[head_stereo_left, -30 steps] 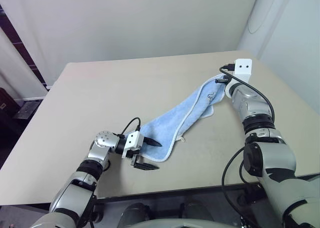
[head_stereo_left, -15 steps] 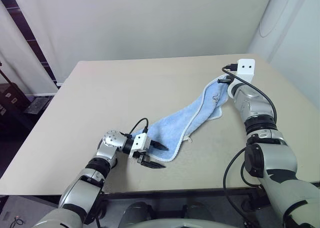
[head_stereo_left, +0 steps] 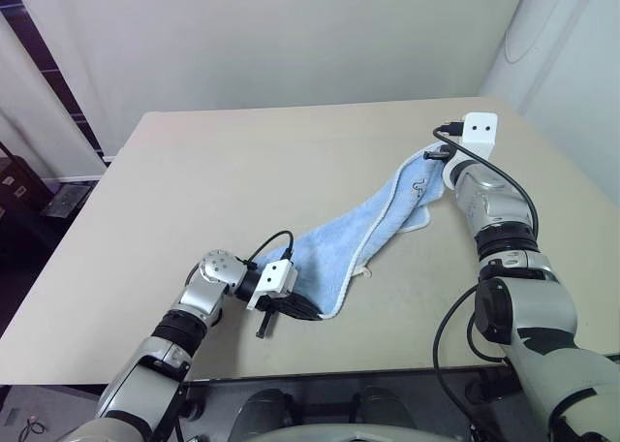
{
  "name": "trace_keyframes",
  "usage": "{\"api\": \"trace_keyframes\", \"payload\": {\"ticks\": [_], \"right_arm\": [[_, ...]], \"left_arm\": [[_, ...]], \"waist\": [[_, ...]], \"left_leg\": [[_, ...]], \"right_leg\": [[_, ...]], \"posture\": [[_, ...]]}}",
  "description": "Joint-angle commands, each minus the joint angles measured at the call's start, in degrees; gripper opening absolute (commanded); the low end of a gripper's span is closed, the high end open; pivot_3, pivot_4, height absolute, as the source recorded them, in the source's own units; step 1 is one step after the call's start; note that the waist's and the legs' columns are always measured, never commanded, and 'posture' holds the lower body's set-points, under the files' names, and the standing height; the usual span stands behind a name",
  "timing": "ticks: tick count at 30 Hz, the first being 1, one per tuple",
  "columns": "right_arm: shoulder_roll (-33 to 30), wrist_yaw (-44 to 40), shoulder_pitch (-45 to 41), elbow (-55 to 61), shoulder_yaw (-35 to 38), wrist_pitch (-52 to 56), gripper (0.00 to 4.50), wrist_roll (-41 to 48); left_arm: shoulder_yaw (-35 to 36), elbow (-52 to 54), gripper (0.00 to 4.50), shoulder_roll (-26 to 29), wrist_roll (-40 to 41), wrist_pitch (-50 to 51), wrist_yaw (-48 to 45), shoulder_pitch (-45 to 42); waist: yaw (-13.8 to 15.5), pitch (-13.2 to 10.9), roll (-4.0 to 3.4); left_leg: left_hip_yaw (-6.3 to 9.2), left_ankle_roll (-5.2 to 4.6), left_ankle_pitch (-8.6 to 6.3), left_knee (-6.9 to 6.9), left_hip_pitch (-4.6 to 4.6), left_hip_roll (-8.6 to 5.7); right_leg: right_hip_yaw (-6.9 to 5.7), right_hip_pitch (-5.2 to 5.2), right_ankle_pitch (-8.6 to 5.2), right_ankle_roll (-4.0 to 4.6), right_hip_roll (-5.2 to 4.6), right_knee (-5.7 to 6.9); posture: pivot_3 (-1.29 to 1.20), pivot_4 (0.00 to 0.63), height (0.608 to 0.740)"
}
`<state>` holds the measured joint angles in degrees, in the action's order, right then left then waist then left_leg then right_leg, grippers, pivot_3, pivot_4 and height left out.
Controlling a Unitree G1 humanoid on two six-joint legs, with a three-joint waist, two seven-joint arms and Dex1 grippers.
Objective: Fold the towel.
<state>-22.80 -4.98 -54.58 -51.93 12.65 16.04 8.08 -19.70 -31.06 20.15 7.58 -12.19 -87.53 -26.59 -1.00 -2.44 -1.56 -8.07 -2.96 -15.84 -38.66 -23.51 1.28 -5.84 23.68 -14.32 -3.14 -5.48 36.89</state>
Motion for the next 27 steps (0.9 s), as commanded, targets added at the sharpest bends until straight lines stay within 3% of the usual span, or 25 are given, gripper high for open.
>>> {"api": "trace_keyframes", "payload": {"ticks": [1, 4, 7, 11, 17, 22, 27], "right_arm": [[-0.6, -0.4, -0.6, 4.2, 1.0, -0.7, 0.00, 0.8], [-0.8, -1.2, 0.4, 7.1, 1.6, 0.0, 0.00, 1.5], [-1.6, -2.3, 1.9, 10.5, 1.9, 1.4, 0.00, 2.0], [-2.9, -3.0, 3.8, 13.9, 2.3, 3.1, 0.00, 2.5], [-4.7, -3.7, 5.7, 17.7, 3.4, 4.7, 0.00, 3.0], [-5.0, -3.6, 4.1, 15.9, 4.7, 2.5, 0.00, 3.3], [-4.6, -3.0, -2.5, 7.0, 4.1, -5.1, 0.00, 2.1]], "left_arm": [[2.4, 4.6, 0.04, -1.2, 2.5, 7.3, 4.9, 0.0], [6.7, 12.1, 0.04, -2.9, 9.0, 18.8, 9.7, -0.2], [14.9, 17.8, 0.04, -0.8, 18.2, 31.0, 13.5, -2.2], [25.9, 13.8, 0.04, 5.1, 25.9, 39.1, 16.2, -7.6], [36.5, -7.4, 0.04, 11.5, 25.9, 33.3, 19.8, -17.5], [41.3, -28.5, 0.04, 10.8, 22.6, 18.0, 32.3, -29.7], [43.4, -39.5, 0.04, 9.1, 20.2, 8.0, 41.1, -38.5]], "waist": [[0.0, -0.1, 0.05], [0.0, -0.3, 0.23], [-0.2, -0.5, 0.53], [-0.6, -0.6, 0.58], [-1.6, -0.6, 0.60], [-1.4, -0.9, 0.96], [-1.7, -0.9, 1.03]], "left_leg": [[0.00, 0.00, 0.00, 0.00, 0.00, 0.00], [0.00, 0.00, 0.00, -0.05, -0.03, 0.00], [0.01, 0.00, 0.00, -0.06, -0.09, 0.03], [0.01, 0.02, 0.01, -0.05, -0.10, 0.13], [-0.03, 0.08, 0.04, -0.01, -0.10, 0.13], [-0.03, 0.22, 0.11, -0.04, -0.10, 0.14], [-0.13, 0.46, 0.25, -0.06, -0.13, 0.10]], "right_leg": [[0.00, 0.00, 0.00, 0.00, 0.00, 0.00], [0.00, 0.00, 0.00, -0.01, -0.03, 0.00], [0.01, 0.06, 0.01, -0.04, -0.01, 0.03], [0.01, 0.16, -0.02, -0.09, 0.14, 0.16], [-0.01, 0.16, -0.03, -0.12, 0.30, 0.14], [-0.01, 0.13, -0.02, -0.11, 0.31, 0.15], [-0.03, 0.18, -0.01, -0.13, 0.26, 0.13]], "posture": [[0.00, 0.000, 0.740], [0.00, 0.000, 0.740], [0.00, 0.000, 0.740], [0.00, 0.000, 0.740], [0.00, 0.000, 0.740], [0.00, 0.000, 0.740], [0.00, 0.000, 0.740]]}}
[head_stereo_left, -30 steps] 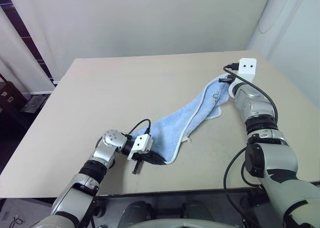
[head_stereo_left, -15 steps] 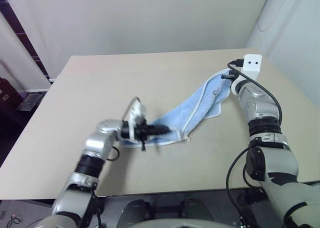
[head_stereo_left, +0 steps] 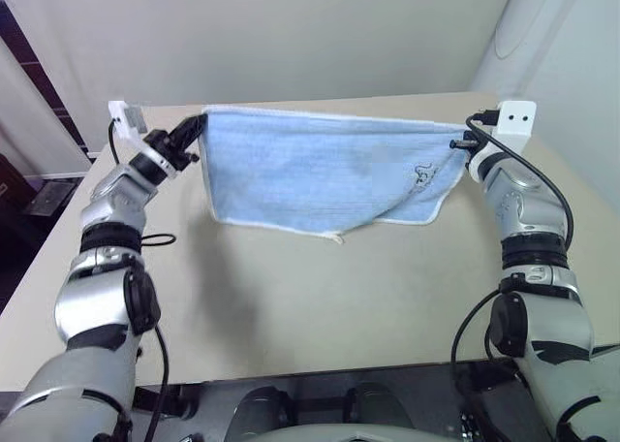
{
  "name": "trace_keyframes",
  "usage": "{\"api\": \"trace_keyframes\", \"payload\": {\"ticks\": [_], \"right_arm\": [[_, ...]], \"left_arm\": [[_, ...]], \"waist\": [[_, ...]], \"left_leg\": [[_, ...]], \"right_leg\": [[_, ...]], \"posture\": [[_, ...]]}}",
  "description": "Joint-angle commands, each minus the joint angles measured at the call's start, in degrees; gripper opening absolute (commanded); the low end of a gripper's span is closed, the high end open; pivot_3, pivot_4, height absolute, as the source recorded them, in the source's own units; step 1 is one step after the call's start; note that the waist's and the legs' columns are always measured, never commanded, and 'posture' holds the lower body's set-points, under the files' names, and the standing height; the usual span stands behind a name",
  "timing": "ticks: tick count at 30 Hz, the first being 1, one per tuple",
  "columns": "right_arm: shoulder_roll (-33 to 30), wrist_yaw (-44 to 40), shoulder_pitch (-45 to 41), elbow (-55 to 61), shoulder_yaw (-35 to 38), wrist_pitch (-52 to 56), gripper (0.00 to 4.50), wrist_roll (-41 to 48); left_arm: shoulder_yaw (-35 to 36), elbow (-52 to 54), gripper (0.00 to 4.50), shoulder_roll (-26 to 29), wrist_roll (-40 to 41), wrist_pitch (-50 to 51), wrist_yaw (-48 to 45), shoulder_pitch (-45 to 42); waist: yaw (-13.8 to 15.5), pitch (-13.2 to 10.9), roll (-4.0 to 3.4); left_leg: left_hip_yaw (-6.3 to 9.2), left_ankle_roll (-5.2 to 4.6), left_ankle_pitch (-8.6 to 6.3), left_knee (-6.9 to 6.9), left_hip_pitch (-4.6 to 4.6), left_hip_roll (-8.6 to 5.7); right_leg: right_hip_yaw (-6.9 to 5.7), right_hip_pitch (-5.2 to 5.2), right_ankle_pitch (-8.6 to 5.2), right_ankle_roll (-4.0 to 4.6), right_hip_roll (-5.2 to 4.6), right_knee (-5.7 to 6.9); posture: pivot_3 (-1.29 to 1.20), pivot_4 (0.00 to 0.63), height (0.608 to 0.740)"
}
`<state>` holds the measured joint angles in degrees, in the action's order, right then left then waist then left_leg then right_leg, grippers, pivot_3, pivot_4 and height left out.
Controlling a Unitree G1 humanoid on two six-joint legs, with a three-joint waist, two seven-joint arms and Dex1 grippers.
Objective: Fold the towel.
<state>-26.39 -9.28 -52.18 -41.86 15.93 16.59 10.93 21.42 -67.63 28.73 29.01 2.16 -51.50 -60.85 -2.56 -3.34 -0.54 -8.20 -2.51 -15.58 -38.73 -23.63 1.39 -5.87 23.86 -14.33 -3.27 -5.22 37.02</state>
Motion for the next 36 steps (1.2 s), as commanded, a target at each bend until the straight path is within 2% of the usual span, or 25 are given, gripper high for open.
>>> {"api": "trace_keyframes", "payload": {"ticks": [1, 6, 9, 11, 14, 18, 22, 28, 32, 36], "right_arm": [[-1.0, 1.8, -7.8, -6.5, 0.2, -8.4, 0.00, -1.6], [-1.6, 1.5, -15.1, -15.4, -0.5, -17.9, 0.00, -3.3], [-1.5, -4.2, -12.8, -12.6, -1.5, -19.3, 0.00, -2.7], [-1.5, -8.4, -7.0, -5.7, -2.8, -19.4, 0.00, -2.4], [-1.5, -13.0, 4.8, 10.0, -2.8, -13.1, 0.00, 0.9], [-1.2, -12.7, 17.7, 28.3, -0.9, -3.8, 0.00, 5.5], [-1.5, -12.5, 30.8, 44.5, 4.3, 5.9, 0.00, 13.2], [-3.8, -15.5, 44.0, 57.2, 10.6, 14.5, 0.00, 22.3], [-5.5, -19.3, 52.3, 62.7, 11.8, 16.7, 0.00, 25.9], [-6.8, -23.1, 59.1, 66.1, 13.1, 17.8, 0.00, 28.8]], "left_arm": [[2.9, -4.4, 0.04, 0.3, -1.4, -7.5, 6.9, -6.3], [3.9, -7.3, 0.04, -0.2, -3.3, -10.9, 8.9, -10.4], [3.3, -7.6, 0.04, 0.2, -5.1, -11.7, 6.7, -9.0], [3.4, -7.3, 0.04, 0.8, -5.4, -10.9, 2.5, -7.0], [3.6, -6.5, 0.04, 1.7, -5.9, -12.6, -0.2, -3.2], [5.4, -4.8, 0.04, 3.3, -3.7, -10.2, -7.8, 1.3], [6.7, 0.1, 0.04, 5.5, -0.7, -5.2, -18.7, 7.6], [4.6, 14.2, 0.04, 9.5, 2.5, 10.3, -29.8, 19.2], [3.8, 27.3, 0.04, 11.7, 5.6, 21.0, -32.4, 29.4], [3.0, 36.0, 0.04, 14.6, 6.7, 26.7, -34.4, 38.6]], "waist": [[-0.2, 0.0, 0.02], [-0.4, -0.1, 0.05], [-0.5, -0.1, 0.06], [-0.6, 0.0, 0.08], [-0.8, 0.0, 0.08], [-1.0, -0.1, 0.10], [-1.2, -0.1, 0.12], [-1.3, -0.1, 0.16], [-1.3, -0.1, 0.22], [-0.9, -0.1, 0.27]], "left_leg": [[-0.03, 0.03, 0.02, 0.03, 0.00, 0.01], [-0.16, 0.22, 0.15, 0.22, -0.32, 0.05], [-0.20, 0.29, 0.20, 0.49, -0.27, 0.03], [-0.21, 0.30, 0.21, 0.54, -0.28, 0.03], [-0.20, 0.31, 0.21, 0.59, -0.27, 0.02], [-0.20, 0.32, 0.22, 0.53, -0.34, 0.02], [-0.18, 0.36, 0.22, 0.49, -0.24, 0.04], [-0.13, 0.10, 0.06, 0.49, -0.04, 0.08], [-0.12, 0.12, 0.06, 0.50, 0.18, 0.18], [-0.09, 0.27, 0.01, 0.49, 0.26, 0.21]], "right_leg": [[0.02, 0.02, 0.00, 0.00, 0.01, 0.00], [0.12, 0.54, 0.01, -0.01, 0.13, 0.10], [0.11, 0.55, 0.00, -0.03, 0.15, 0.01], [0.11, 0.57, -0.03, -0.08, 0.17, -0.02], [0.10, 0.55, -0.09, -0.17, 0.18, -0.07], [0.11, 0.63, -0.09, -0.16, 0.15, 0.02], [0.11, 0.56, -0.07, -0.11, 0.15, 0.05], [0.16, 0.41, 0.01, 0.04, 0.15, 0.08], [0.27, 0.22, 0.01, 0.08, 0.11, 0.09], [0.27, 0.16, -0.04, 0.31, 0.06, 0.06]], "posture": [[0.00, 0.000, 0.740], [0.00, 0.000, 0.740], [0.00, 0.000, 0.740], [0.00, 0.000, 0.740], [0.00, 0.000, 0.740], [0.00, 0.000, 0.740], [0.00, 0.000, 0.740], [0.00, 0.000, 0.740], [0.00, 0.000, 0.740], [0.00, 0.000, 0.740]]}}
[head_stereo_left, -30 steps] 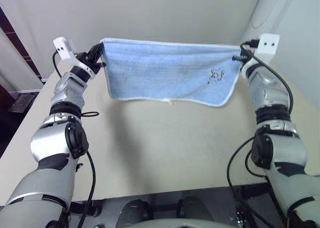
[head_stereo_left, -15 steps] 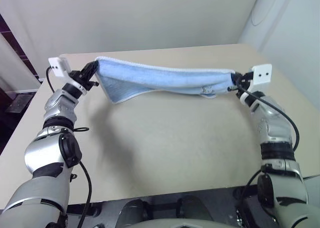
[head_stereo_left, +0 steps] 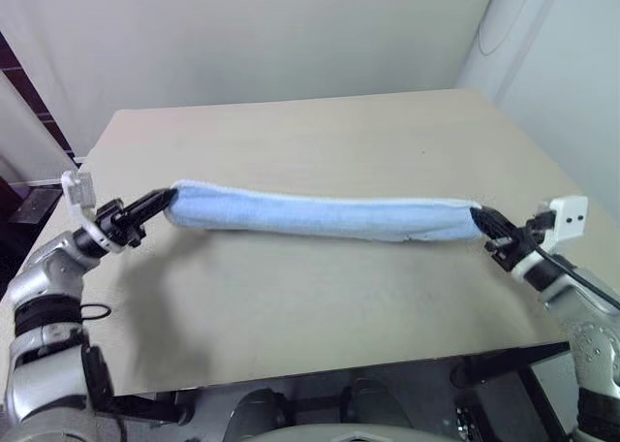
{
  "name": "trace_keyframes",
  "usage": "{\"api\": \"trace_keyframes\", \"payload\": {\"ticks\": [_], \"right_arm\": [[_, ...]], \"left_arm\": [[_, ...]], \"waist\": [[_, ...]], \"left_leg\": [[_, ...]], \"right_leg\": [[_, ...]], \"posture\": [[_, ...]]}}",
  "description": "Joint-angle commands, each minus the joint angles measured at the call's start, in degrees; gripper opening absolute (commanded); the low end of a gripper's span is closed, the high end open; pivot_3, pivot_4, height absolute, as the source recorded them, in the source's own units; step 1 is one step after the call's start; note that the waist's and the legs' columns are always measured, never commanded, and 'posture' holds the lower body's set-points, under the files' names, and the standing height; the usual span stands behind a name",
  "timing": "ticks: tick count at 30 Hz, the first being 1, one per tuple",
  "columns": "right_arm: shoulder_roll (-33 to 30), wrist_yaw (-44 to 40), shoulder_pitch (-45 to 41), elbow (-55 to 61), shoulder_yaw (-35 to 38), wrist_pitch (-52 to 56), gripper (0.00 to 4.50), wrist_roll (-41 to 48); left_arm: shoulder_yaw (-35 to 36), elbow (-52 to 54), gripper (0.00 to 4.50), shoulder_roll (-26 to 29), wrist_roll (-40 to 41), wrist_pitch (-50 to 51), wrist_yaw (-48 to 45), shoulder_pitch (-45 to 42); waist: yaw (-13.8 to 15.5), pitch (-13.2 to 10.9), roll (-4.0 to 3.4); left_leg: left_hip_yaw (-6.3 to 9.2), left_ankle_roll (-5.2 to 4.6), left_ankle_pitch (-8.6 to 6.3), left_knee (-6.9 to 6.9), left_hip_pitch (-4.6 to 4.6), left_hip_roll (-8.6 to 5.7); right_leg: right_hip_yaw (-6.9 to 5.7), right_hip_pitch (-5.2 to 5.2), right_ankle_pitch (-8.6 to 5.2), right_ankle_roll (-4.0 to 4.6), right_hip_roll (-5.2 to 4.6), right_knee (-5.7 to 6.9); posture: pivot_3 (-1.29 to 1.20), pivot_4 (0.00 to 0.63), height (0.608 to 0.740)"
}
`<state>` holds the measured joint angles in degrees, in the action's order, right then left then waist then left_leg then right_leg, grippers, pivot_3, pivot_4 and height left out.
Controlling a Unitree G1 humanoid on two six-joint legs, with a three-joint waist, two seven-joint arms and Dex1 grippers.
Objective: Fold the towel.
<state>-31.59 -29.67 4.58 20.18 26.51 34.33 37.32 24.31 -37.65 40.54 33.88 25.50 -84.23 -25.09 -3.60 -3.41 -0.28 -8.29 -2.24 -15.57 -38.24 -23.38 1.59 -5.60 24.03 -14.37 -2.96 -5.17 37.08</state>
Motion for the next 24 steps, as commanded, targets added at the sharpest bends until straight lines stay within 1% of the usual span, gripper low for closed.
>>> {"api": "trace_keyframes", "payload": {"ticks": [1, 5, 8, 11, 15, 17, 21, 22, 24], "right_arm": [[-2.0, -4.0, 4.2, 4.8, 2.6, 0.0, 0.00, 2.8], [-3.8, -8.3, 10.8, 6.2, 3.0, -1.8, 0.00, 1.8], [-4.9, -11.6, 14.7, 5.8, 3.4, -3.6, 0.00, 1.1], [-5.0, -12.9, 15.9, 3.9, 3.0, -6.0, 0.00, -0.7], [-5.3, -16.0, 17.1, 3.4, 3.0, -6.8, 0.00, -0.2], [-5.4, -16.0, 15.8, 3.3, 2.5, -6.4, 0.00, 0.3], [-5.0, -13.5, 9.3, 1.0, 0.1, -4.5, 0.00, 0.1], [-4.8, -12.6, 7.3, -0.6, -1.3, -4.3, 0.00, -1.1], [-3.0, -8.2, 0.1, -6.0, -5.4, -4.3, 0.00, -4.8]], "left_arm": [[0.0, 7.8, 0.04, 3.4, 2.2, 4.5, -2.1, 4.7], [-0.2, 13.5, 0.04, 5.6, 3.2, 6.9, -3.7, 11.9], [-0.2, 15.7, 0.04, 7.1, 3.4, 8.0, -4.6, 15.7], [0.0, 14.0, 0.04, 8.1, 2.6, 7.4, -4.6, 16.5], [-0.4, 12.2, 0.04, 8.2, 1.6, 4.9, -5.6, 17.3], [0.1, 10.9, 0.04, 6.5, 1.7, 3.2, -3.8, 16.6], [0.9, 8.0, 0.04, 3.0, 2.2, 1.2, 1.2, 13.2], [1.0, 7.3, 0.04, 2.1, 2.3, 1.1, 2.6, 12.3], [0.9, 6.0, 0.04, -0.1, 2.2, -0.1, 4.7, 11.1]], "waist": [[0.3, 0.0, 0.01], [1.2, 0.0, 0.04], [1.5, 0.0, 0.05], [1.7, 0.0, 0.04], [1.7, 0.0, 0.02], [1.7, 0.0, 0.03], [1.7, 0.1, 0.04], [1.6, 0.1, 0.06], [1.5, 0.1, 0.11]], "left_leg": [[0.00, 0.05, -0.03, -0.01, 0.01, -0.01], [0.01, 0.08, -0.05, 0.01, 0.06, 0.00], [0.00, 0.09, -0.06, 0.03, 0.03, -0.05], [0.01, 0.09, -0.07, 0.14, -0.01, -0.03], [0.00, 0.09, -0.08, 0.26, -0.04, 0.00], [0.00, 0.07, -0.09, 0.35, -0.04, -0.03], [0.00, 0.07, -0.09, 0.40, -0.05, -0.01], [-0.01, 0.07, -0.09, 0.40, -0.05, -0.01], [0.00, 0.08, -0.09, 0.38, -0.04, 0.00]], "right_leg": [[0.00, -0.01, 0.00, 0.05, -0.02, -0.01], [-0.01, 0.19, -0.04, 0.17, -0.09, -0.15], [-0.05, 0.21, -0.06, 0.27, -0.22, -0.24], [-0.10, 0.19, 0.05, 0.42, -0.23, -0.55], [-0.19, 0.14, 0.12, 0.46, -0.24, -0.85], [-0.22, 0.17, 0.12, 0.47, -0.28, -0.90], [-0.28, 0.24, 0.15, 0.51, -0.29, -0.90], [-0.30, 0.23, 0.16, 0.53, -0.29, -0.90], [-0.35, 0.22, 0.18, 0.56, -0.30, -0.89]], "posture": [[0.00, 0.000, 0.740], [0.00, 0.000, 0.740], [0.00, 0.000, 0.740], [0.00, 0.000, 0.740], [0.00, 0.000, 0.740], [0.00, 0.000, 0.740], [0.00, 0.000, 0.740], [0.00, 0.000, 0.740], [0.00, 0.000, 0.740]]}}
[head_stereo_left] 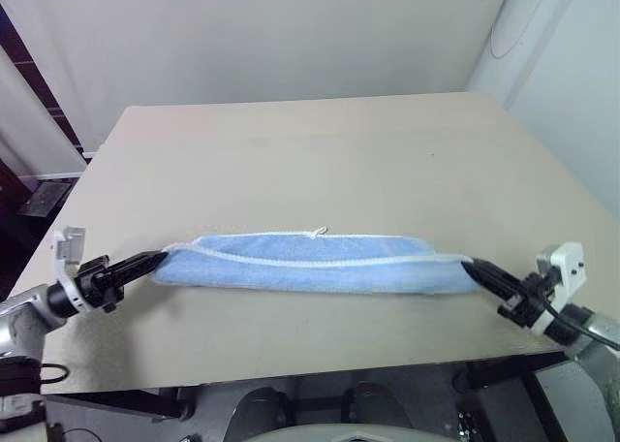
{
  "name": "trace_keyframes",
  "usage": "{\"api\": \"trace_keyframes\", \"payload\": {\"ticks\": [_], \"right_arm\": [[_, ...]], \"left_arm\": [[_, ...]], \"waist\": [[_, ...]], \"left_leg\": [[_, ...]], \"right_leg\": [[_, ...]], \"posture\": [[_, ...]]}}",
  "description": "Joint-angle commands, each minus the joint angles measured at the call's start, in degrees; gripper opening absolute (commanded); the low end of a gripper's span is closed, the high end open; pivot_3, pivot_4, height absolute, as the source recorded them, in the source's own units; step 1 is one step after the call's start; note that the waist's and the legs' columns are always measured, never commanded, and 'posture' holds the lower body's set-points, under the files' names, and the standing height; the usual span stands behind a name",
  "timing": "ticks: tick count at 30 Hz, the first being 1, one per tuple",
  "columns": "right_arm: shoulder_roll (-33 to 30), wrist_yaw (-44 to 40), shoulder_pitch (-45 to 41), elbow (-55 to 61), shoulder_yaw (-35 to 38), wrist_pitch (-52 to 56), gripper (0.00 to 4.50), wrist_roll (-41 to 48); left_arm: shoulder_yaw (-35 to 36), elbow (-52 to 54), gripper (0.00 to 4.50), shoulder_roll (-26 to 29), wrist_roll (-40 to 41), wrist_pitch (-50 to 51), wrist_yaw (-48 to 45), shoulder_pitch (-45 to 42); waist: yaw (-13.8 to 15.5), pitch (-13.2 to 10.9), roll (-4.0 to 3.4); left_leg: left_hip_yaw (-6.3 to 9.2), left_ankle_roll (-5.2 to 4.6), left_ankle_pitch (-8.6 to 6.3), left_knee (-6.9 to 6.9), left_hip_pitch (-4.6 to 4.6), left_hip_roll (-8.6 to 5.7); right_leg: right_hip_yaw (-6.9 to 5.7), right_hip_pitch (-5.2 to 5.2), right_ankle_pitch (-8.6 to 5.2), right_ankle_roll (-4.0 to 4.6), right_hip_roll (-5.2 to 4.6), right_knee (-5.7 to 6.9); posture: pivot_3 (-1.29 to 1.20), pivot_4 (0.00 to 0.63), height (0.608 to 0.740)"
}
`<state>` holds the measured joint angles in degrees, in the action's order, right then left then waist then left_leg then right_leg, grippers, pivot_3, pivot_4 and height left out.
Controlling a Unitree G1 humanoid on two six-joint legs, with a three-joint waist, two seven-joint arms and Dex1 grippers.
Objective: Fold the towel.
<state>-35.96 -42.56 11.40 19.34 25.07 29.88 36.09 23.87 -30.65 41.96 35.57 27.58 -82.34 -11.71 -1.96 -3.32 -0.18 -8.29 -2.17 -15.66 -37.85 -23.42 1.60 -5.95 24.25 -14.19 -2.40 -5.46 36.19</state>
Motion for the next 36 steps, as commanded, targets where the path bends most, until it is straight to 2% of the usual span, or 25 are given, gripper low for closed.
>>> {"api": "trace_keyframes", "payload": {"ticks": [1, 4, 12, 20, 28, 29, 32, 36], "right_arm": [[1.9, 6.0, -8.9, -6.8, -5.0, 0.2, 0.00, -4.6], [4.2, 8.7, -13.9, -11.7, -7.7, -0.6, 0.00, -7.1], [7.9, 9.8, -20.3, -20.3, -12.7, -3.5, 0.00, -11.3], [9.5, 9.2, -23.9, -25.3, -14.0, -6.1, 0.00, -13.1], [9.9, 10.5, -26.3, -29.5, -14.9, -3.9, 0.00, -14.5], [9.8, 10.3, -26.4, -29.6, -14.9, -3.2, 0.23, -14.4], [9.8, 9.4, -26.3, -28.3, -14.9, -1.9, 0.96, -13.5], [10.4, 9.6, -26.8, -26.6, -14.0, -0.6, 2.50, -12.4]], "left_arm": [[1.1, -1.4, 0.04, -2.0, 0.3, -2.7, 3.2, -2.5], [1.5, -4.7, 0.04, -3.9, -0.2, -5.0, 5.9, -4.8], [0.7, -13.5, 0.04, -4.6, -2.0, -10.7, 7.1, -8.2], [0.9, -34.4, 0.04, -2.9, -6.8, -23.7, 4.9, -16.1], [0.7, -40.9, 0.04, -3.0, -9.9, -27.3, 3.2, -17.9], [0.9, -41.2, 0.01, -3.2, -10.0, -27.7, 3.3, -18.0], [1.3, -41.6, 0.67, -4.0, -10.1, -27.7, 3.1, -18.4], [2.3, -41.6, 2.14, -5.0, -9.4, -27.9, 3.9, -19.3]], "waist": [[-0.3, 0.0, 0.02], [-0.2, 0.0, 0.03], [0.0, 0.0, 0.05], [-0.1, 0.1, 0.10], [-0.5, 0.1, 0.12], [-0.5, 0.1, 0.12], [-0.5, 0.1, 0.13], [-0.5, 0.1, 0.13]], "left_leg": [[0.00, 0.00, 0.00, -0.02, 0.00, 0.00], [-0.01, 0.01, 0.01, -0.05, -0.02, -0.01], [-0.01, 0.00, 0.03, -0.16, -0.11, 0.00], [-0.01, 0.00, 0.05, -0.37, -0.06, 0.00], [-0.03, -0.14, 0.15, -0.37, -0.06, 0.00], [-0.04, -0.13, 0.16, -0.38, -0.06, 0.00], [-0.05, -0.08, 0.18, -0.42, -0.04, 0.01], [-0.05, -0.04, 0.20, -0.46, -0.01, 0.01]], "right_leg": [[-0.03, 0.00, 0.03, 0.04, -0.02, 0.00], [-0.13, 0.00, 0.08, 0.07, -0.08, 0.00], [-0.29, 0.00, 0.09, 0.04, -0.06, 0.14], [-0.40, -0.12, 0.23, -0.19, -0.06, 0.26], [-0.42, -0.25, 0.25, -0.26, -0.05, 0.48], [-0.43, -0.24, 0.25, -0.26, -0.05, 0.53], [-0.42, -0.19, 0.25, -0.26, -0.08, 0.71], [-0.42, -0.16, 0.25, -0.26, -0.10, 0.86]], "posture": [[0.00, 0.000, 0.740], [0.00, 0.000, 0.740], [0.00, 0.000, 0.740], [0.00, 0.000, 0.740], [0.00, 0.000, 0.740], [0.00, 0.000, 0.740], [0.00, 0.000, 0.740], [0.00, 0.000, 0.740]]}}
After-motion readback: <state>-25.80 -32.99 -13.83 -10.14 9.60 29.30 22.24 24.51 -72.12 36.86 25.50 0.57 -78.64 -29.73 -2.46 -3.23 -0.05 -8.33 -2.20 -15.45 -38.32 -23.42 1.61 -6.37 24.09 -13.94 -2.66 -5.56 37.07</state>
